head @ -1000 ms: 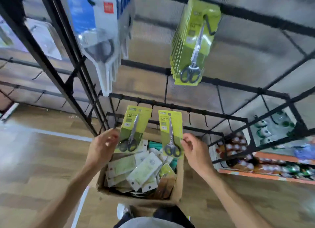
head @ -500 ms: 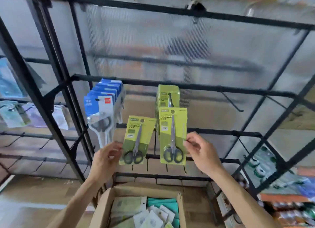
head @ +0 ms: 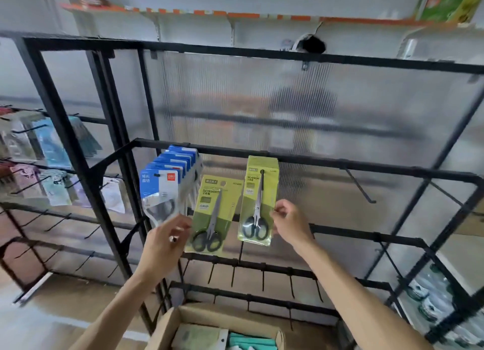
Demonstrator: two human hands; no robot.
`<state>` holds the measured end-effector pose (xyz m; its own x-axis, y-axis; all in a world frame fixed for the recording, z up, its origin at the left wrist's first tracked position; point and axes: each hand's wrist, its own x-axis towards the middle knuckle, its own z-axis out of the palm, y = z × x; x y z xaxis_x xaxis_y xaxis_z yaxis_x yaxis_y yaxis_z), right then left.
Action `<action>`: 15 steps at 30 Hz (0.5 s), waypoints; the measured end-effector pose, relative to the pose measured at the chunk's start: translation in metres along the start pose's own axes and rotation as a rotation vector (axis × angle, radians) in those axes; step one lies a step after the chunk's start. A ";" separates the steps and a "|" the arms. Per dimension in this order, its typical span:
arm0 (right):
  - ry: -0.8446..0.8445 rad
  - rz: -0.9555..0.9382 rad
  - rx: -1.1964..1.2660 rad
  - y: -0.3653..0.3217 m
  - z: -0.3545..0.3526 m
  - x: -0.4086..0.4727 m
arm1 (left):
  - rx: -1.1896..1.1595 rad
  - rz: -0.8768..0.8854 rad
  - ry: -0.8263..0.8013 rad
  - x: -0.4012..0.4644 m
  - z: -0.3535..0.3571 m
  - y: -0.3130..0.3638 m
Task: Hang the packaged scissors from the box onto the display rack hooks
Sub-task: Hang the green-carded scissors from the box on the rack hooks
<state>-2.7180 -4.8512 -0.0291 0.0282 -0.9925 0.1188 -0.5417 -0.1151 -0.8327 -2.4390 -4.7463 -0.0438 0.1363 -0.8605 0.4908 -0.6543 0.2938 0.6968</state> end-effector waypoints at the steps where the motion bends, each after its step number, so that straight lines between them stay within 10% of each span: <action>1: 0.012 -0.003 0.000 0.002 0.002 0.003 | 0.000 0.003 0.000 -0.001 -0.001 0.002; 11: 0.182 -0.301 -0.395 0.006 -0.007 -0.021 | 0.007 -0.027 -0.017 -0.019 -0.010 0.007; 15: -0.125 -0.380 -0.189 -0.010 -0.008 -0.052 | -0.030 -0.027 -0.030 -0.018 -0.008 0.017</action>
<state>-2.7207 -4.7985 -0.0231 0.3496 -0.8800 0.3215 -0.6172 -0.4745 -0.6276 -2.4463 -4.7225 -0.0362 0.1308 -0.8801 0.4563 -0.6280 0.2826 0.7251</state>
